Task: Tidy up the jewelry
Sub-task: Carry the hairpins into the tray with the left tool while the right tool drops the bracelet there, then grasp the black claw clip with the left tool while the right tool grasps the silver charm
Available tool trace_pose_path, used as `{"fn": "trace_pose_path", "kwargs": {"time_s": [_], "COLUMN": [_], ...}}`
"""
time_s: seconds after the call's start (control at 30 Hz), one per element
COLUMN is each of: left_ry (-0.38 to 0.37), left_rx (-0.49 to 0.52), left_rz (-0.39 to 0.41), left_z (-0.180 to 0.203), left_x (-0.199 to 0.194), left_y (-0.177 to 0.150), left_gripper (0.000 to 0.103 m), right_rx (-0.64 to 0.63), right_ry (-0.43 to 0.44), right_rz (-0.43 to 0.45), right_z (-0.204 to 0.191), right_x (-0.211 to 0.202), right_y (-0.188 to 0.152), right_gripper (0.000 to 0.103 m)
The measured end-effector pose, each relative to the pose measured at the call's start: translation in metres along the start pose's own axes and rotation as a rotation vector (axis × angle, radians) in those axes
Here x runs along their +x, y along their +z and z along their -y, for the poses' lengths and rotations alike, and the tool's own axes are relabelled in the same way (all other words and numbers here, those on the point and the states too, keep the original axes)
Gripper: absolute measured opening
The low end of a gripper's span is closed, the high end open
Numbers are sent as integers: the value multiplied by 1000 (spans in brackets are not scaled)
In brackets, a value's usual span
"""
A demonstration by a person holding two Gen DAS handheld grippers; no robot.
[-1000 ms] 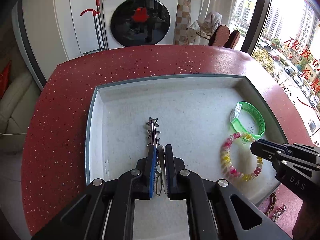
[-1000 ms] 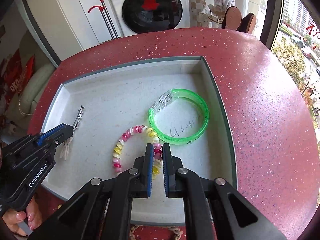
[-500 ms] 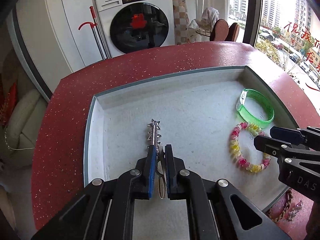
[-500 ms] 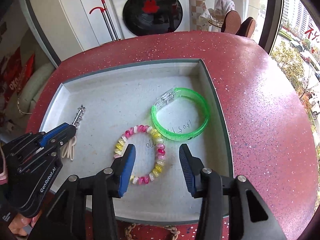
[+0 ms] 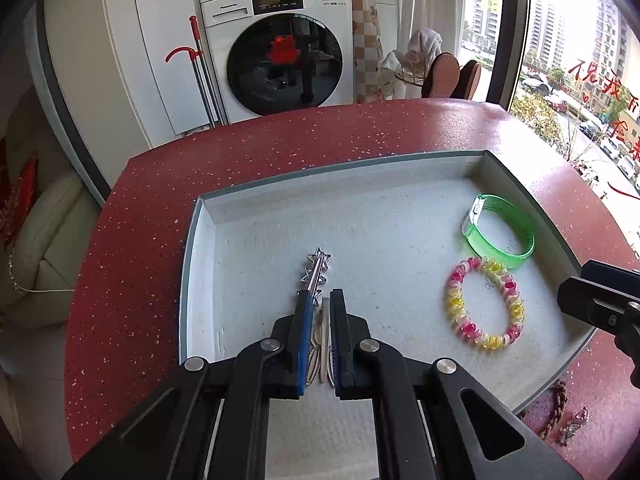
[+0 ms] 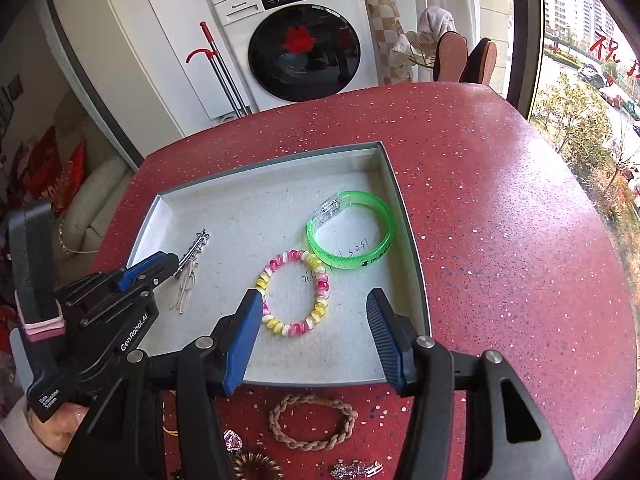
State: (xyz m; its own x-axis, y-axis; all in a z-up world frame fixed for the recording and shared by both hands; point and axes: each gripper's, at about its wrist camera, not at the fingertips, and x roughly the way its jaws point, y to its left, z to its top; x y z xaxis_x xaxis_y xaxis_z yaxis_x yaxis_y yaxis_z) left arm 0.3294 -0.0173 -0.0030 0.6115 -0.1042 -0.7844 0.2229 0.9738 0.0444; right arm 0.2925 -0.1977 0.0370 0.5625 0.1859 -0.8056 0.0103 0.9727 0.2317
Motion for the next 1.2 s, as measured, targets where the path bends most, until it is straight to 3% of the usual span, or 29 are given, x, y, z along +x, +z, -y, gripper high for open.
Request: {"fn": "trace_pose_path", "kwargs": {"time_s": [0.17, 0.2, 0.23, 0.27, 0.33, 0.5, 0.53, 0.63, 0.83, 1.2], "left_ry": [-5, -5, -3, 5, 21, 21, 23, 20, -6, -93], "left_rx": [-8, -9, -12, -22, -31, -30, -32, -32, -36, -31], "left_rz": [22, 27, 34, 54, 118, 101, 103, 109, 73, -20], "left_z": [0, -1, -2, -3, -5, -6, -7, -7, -10, -1], "left_x": [-14, -18, -22, -27, -42, -58, -61, -74, -86, -94], "left_y": [0, -1, -2, -4, -8, -16, -16, -23, -39, -88], "left_gripper": [26, 46, 94, 103, 103, 103, 103, 103, 103, 103], "right_rx": [0, 0, 1, 0, -2, -9, -10, -15, 30, 16], "right_ry": [4, 5, 5, 6, 7, 15, 17, 18, 55, 3], "right_rz": [7, 7, 9, 10, 11, 13, 16, 36, 39, -54], "right_z": [0, 0, 0, 0, -1, -2, -2, 0, 10, 21], "right_x": [-9, -10, -13, -15, -19, -29, -32, -39, -47, -44], "right_y": [-7, -9, -11, -13, -17, -29, -31, -38, -54, -92], "right_gripper": [59, 59, 59, 59, 59, 63, 66, 87, 88, 88]}}
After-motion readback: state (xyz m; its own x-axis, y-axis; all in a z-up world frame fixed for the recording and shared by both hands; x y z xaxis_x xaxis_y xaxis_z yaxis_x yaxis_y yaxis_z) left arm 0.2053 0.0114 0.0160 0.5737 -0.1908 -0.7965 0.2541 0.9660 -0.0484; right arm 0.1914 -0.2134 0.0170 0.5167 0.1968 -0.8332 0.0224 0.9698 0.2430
